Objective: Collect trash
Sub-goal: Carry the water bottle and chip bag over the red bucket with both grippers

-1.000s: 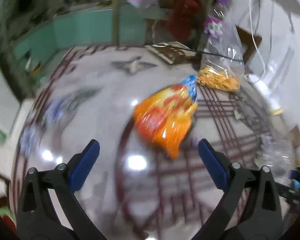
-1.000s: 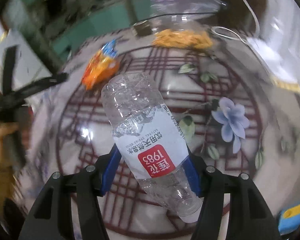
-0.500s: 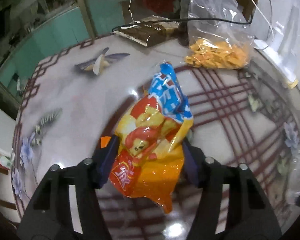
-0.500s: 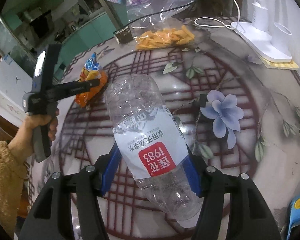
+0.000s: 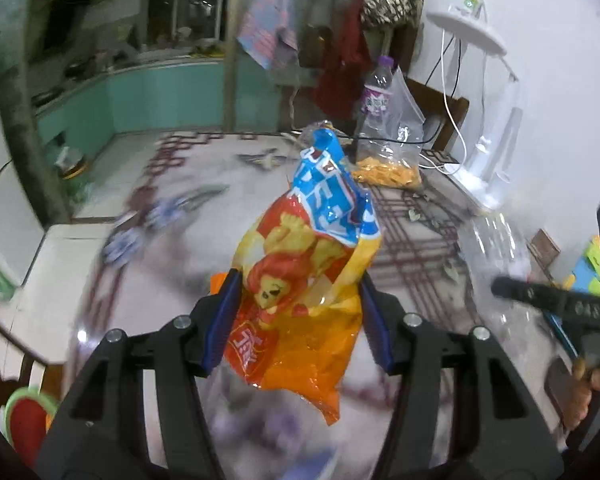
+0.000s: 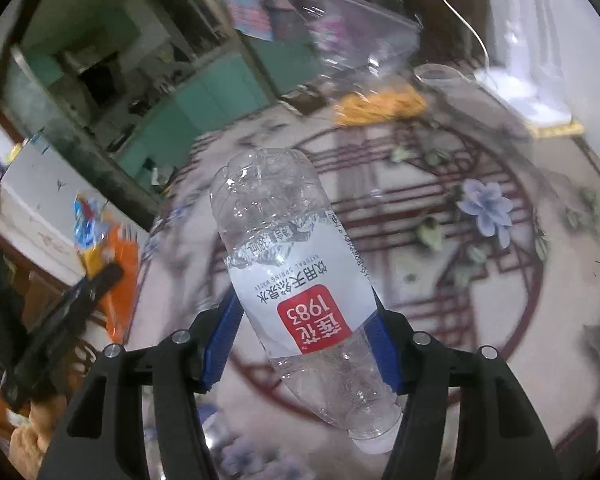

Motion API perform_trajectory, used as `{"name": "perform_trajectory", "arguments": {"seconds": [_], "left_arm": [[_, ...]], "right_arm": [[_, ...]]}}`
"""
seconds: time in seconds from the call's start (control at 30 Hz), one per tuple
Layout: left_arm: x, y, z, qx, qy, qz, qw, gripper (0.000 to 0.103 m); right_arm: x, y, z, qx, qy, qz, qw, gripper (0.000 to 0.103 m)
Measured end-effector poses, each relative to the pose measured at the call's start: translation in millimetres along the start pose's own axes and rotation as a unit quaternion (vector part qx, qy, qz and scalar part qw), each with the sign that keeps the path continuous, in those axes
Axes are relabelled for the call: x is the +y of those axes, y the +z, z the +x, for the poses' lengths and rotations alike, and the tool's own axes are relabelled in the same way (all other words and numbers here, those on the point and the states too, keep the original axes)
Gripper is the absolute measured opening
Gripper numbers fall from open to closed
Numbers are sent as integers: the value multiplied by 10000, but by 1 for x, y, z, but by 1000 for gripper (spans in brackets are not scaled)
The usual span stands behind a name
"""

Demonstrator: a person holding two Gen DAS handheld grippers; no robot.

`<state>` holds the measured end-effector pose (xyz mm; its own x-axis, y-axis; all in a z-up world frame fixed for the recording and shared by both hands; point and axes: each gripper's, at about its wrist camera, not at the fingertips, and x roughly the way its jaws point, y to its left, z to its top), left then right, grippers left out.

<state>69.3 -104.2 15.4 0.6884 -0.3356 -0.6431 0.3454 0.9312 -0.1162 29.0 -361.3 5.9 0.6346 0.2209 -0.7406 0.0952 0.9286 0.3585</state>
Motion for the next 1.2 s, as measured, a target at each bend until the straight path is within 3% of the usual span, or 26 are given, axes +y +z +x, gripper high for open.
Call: {"name": "perform_trajectory", "arguments": {"seconds": [0.1,0.23,0.37,0.47,0.83,1.0,1.2], "left_arm": [[20,-33,-44,-90,239,60,9997,55],[51,-67,-74,-79,579,-25,9983,55],[86,-73,-86,-34,615,-584,9964,55],[95,-75,-98,-96,815,-496,9954,56],[139,-91,-130,-76,687,-1009,9925,57],[151,-95,-137,-89,896,-933,9916,57],[169,-99,-145,-62,866,-1128,9898,57]], "right_arm": [[45,-22,-22,-340,-195,-515,9979,58],[101,-56,-46,-567,6,-888,9944,58],[148,-78,-61,-769,-169,-1334,9879,58],[177,-91,-68,-885,-291,-1591,9829,58],[237,-115,-58,-960,-456,-2169,9704,58],[255,-120,-45,-872,-362,-2273,9692,58],[273,-125,-33,-742,-212,-2284,9705,58]]}}
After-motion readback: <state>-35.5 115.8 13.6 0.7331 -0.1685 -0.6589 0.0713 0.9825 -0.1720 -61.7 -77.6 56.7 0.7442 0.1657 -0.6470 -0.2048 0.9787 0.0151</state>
